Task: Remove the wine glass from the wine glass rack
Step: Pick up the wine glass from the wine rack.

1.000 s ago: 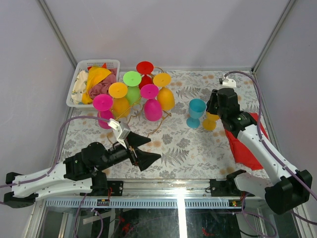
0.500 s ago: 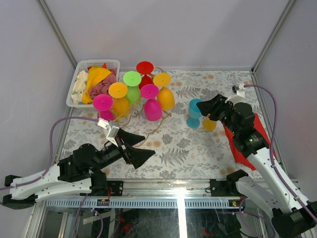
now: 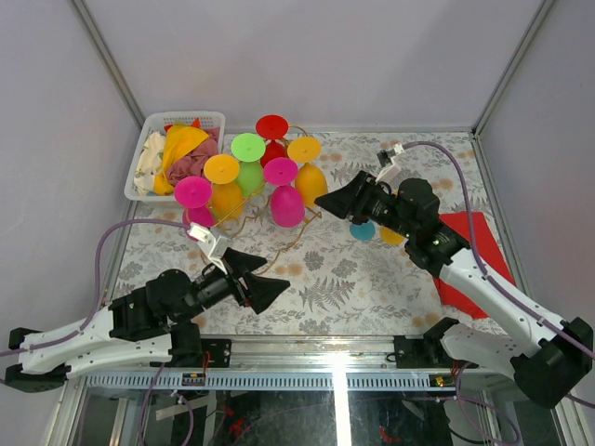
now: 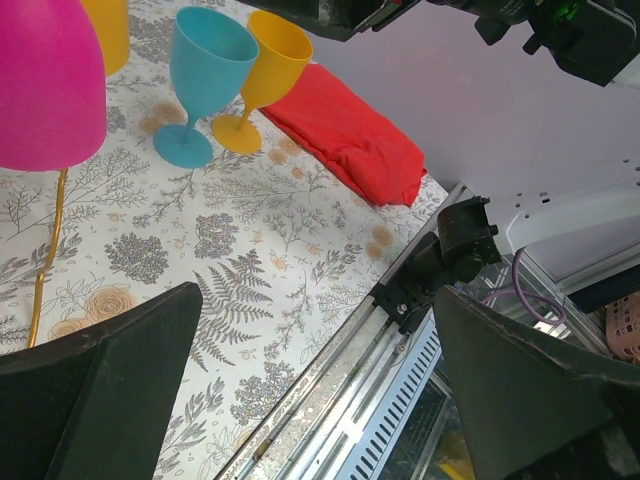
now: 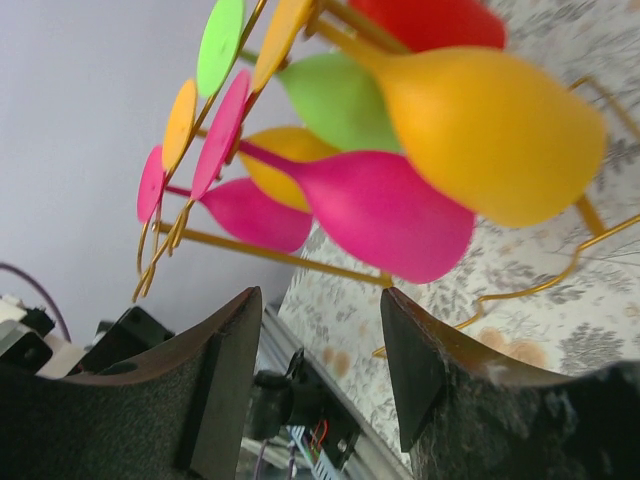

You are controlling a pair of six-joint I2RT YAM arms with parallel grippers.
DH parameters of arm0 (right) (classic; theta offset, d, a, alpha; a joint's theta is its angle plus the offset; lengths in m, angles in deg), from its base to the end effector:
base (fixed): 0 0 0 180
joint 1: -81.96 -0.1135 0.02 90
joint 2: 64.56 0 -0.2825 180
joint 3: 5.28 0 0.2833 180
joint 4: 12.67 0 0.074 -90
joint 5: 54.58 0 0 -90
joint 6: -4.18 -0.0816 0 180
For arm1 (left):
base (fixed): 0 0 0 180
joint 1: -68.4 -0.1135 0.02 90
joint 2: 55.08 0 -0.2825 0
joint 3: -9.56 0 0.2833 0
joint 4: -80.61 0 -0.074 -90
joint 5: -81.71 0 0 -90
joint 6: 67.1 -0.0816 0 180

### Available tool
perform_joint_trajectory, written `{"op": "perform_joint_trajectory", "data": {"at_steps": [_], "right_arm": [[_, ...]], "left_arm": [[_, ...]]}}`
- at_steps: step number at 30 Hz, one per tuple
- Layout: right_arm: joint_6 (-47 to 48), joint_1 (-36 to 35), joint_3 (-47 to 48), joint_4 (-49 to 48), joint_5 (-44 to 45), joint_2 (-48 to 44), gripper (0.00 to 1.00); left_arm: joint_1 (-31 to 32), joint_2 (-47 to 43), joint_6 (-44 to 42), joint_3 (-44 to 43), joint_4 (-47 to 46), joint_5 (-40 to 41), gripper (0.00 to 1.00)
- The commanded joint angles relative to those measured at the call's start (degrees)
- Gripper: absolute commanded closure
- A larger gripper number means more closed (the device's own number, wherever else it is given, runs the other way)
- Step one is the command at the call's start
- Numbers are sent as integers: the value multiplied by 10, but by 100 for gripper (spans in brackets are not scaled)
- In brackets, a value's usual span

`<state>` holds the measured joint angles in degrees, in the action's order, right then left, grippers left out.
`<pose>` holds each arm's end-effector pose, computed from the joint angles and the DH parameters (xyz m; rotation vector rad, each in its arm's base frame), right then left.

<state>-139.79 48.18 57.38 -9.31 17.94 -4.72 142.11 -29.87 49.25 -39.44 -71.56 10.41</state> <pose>0.2464 0.1943 0.3703 0.0445 1.7744 1.3992 0.0741 -0.1602 0.3374 0.4513 1.6893 -1.0515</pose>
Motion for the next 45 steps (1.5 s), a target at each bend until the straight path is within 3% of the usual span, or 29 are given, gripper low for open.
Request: {"op": "perform_joint_trajectory", "data": {"at_steps": [1, 16, 23, 45], "right_arm": [[8, -27, 45, -35, 13, 15, 41], [-51, -40, 102, -88, 38, 99, 38], [-88, -40, 101, -168, 23, 138, 37], [-108, -40, 140, -160, 44, 178, 57]], "left_arm": [[-1, -10, 2, -4, -4, 1, 0], [-1, 3, 17, -4, 7, -6, 0], [-1, 12, 21, -12, 19, -3, 0], [-1, 3, 24, -1, 16, 4, 0]]}}
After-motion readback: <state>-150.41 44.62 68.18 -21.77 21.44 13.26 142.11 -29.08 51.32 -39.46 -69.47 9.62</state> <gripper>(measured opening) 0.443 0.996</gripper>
